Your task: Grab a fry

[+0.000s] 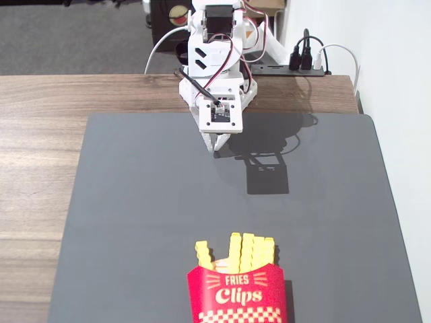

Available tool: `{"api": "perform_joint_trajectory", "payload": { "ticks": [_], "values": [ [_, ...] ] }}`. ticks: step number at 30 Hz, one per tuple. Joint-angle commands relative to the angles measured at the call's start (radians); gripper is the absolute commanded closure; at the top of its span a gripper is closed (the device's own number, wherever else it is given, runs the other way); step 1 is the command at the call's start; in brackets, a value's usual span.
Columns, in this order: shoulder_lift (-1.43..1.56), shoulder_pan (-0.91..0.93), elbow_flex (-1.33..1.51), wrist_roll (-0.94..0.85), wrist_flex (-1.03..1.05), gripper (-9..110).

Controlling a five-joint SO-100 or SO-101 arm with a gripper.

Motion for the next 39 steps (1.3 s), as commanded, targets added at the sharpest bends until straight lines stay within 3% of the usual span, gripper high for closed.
{"api": "perform_joint_trajectory", "payload": {
  "ticks": [1,21,39],
  "values": [
    [0.002,-0.026,-0.003,0.006,0.018,101],
    [-0.101,-0.021,-0.061,0.017,-0.005,101],
    [-0.816,0.028,-0.675,0.034,-0.06,100]
  ]
}}
